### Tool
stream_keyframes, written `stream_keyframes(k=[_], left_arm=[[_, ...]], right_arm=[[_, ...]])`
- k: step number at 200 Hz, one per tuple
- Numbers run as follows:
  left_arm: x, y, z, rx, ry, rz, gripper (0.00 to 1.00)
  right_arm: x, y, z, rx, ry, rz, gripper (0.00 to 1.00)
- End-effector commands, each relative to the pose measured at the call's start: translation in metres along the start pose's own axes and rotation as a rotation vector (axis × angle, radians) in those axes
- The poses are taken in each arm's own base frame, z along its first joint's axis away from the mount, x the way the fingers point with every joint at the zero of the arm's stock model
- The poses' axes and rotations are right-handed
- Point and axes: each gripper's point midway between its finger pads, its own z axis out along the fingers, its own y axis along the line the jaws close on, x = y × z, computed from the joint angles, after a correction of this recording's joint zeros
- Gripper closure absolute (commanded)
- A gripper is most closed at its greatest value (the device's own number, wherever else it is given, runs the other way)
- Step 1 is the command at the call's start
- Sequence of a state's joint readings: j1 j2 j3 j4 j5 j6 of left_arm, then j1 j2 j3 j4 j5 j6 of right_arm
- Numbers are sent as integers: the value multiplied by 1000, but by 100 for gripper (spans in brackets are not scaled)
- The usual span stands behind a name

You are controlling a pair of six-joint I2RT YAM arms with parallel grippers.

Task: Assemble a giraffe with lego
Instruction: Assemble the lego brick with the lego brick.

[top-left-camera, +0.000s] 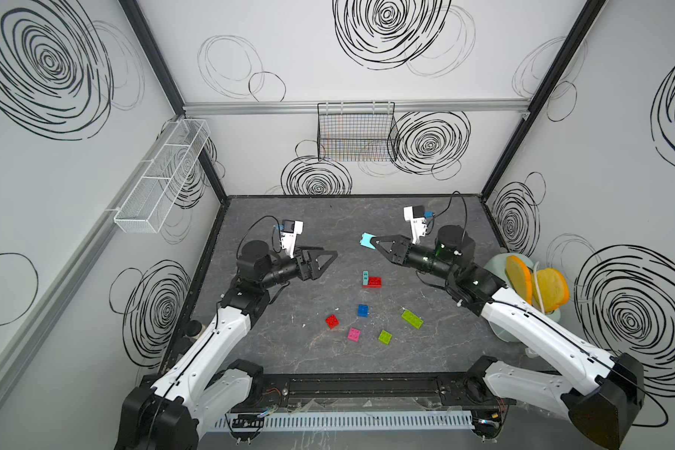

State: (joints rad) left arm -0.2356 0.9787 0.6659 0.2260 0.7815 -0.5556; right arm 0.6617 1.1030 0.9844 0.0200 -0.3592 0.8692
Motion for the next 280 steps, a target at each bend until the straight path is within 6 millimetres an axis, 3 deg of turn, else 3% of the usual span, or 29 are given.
stream_keyframes(k=[1,22,47,92,123,196,280], left_arm=[[4,11,-12,-99,43,231,2],[12,29,-23,-175,39,260,2],[24,33,-32,-168,35,313,2],[24,42,-40,-239,43,426,2],[29,41,-39,-240,46,444,2],[31,36,-40,-223,38,459,2],[34,33,-39,-202,41,466,2]], right_arm=[[14,-41,-11,219,100,-72,100],[10,-71,-14,381,152,-100,100],[12,-110,-9,529,251,-88,100],[35,-170,7,763,420,-29,100],[53,-201,15,873,505,-25,100],[87,-234,34,974,620,-18,100],[103,-246,42,998,684,-2,100]])
